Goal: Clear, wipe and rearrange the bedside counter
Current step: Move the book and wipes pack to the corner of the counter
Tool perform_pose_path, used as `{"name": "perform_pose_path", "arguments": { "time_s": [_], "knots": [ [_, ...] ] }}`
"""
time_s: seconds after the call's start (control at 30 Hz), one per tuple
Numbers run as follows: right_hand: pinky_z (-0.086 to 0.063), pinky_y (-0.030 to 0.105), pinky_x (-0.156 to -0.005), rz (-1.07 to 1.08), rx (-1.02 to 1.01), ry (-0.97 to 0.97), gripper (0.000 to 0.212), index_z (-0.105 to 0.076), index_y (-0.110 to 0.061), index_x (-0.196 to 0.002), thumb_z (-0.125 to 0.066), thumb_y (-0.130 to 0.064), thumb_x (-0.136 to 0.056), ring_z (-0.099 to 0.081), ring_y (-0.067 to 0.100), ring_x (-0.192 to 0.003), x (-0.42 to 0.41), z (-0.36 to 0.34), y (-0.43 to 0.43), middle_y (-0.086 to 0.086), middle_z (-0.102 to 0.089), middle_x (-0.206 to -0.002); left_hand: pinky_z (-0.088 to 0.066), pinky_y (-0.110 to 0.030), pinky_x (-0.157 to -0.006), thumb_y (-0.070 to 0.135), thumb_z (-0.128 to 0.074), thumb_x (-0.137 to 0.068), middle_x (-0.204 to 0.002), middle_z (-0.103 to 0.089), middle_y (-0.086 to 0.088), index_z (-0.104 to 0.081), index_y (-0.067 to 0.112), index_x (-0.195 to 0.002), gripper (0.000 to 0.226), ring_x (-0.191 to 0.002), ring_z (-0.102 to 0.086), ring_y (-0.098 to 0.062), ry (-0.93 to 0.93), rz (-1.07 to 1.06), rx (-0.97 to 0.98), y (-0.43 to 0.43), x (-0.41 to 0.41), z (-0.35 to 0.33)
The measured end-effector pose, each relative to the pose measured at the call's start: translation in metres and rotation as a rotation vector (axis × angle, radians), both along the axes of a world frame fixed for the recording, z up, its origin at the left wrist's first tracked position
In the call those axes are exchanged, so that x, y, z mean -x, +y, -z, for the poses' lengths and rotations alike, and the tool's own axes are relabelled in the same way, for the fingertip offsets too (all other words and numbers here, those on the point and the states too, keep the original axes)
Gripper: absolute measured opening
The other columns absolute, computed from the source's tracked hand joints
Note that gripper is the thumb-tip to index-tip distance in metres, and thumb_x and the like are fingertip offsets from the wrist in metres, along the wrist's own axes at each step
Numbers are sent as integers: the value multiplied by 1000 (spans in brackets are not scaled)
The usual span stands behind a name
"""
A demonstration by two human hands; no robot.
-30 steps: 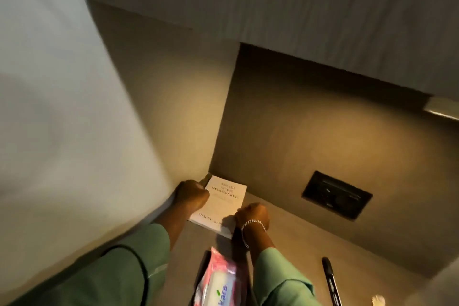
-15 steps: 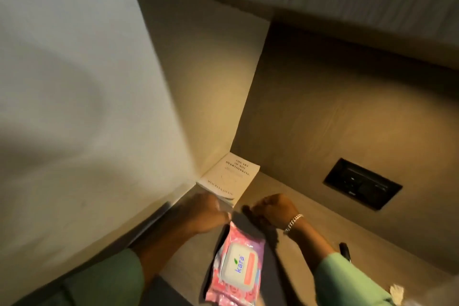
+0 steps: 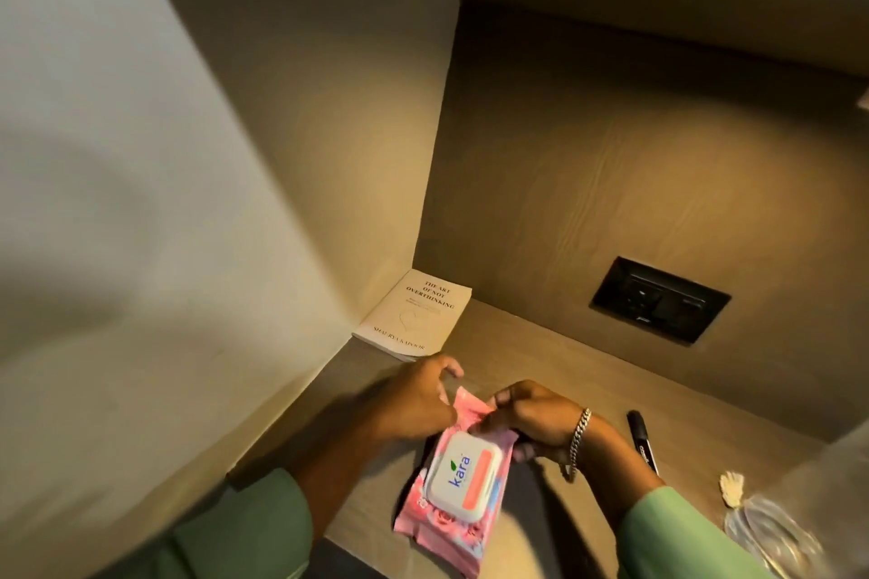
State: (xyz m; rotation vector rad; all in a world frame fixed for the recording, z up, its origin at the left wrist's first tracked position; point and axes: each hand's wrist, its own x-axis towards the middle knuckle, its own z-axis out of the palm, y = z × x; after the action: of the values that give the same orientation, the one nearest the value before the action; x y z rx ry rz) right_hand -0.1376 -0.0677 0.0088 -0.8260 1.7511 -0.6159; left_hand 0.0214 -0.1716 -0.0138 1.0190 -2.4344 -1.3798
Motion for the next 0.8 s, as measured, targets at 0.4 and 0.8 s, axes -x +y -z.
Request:
{"name": "perform_pose_path", "arguments": {
  "time_s": [0.4, 0.8],
  "knots": [
    [-54, 29, -48, 922, 459, -385, 13, -60, -1, -73, -64, 7, -83, -59, 23, -63, 14, 13, -126, 14, -62, -70, -56, -32, -89, 12, -58, -86, -124, -61, -7, -58, 16, -116, 31, -114, -59, -24, 311, -392, 358, -93, 44, -14],
    [-51, 33, -73, 628, 216, 691, 37, -71, -2, -98, -73, -30, -74, -65, 39, -103, 48, 12, -119, 21, -71, -108, -24, -37, -116, 32, -41, -93, -154, -32, -7, -31, 15, -145, 56, -142, -29, -25, -93, -202, 604, -119, 53, 38]
  ]
}}
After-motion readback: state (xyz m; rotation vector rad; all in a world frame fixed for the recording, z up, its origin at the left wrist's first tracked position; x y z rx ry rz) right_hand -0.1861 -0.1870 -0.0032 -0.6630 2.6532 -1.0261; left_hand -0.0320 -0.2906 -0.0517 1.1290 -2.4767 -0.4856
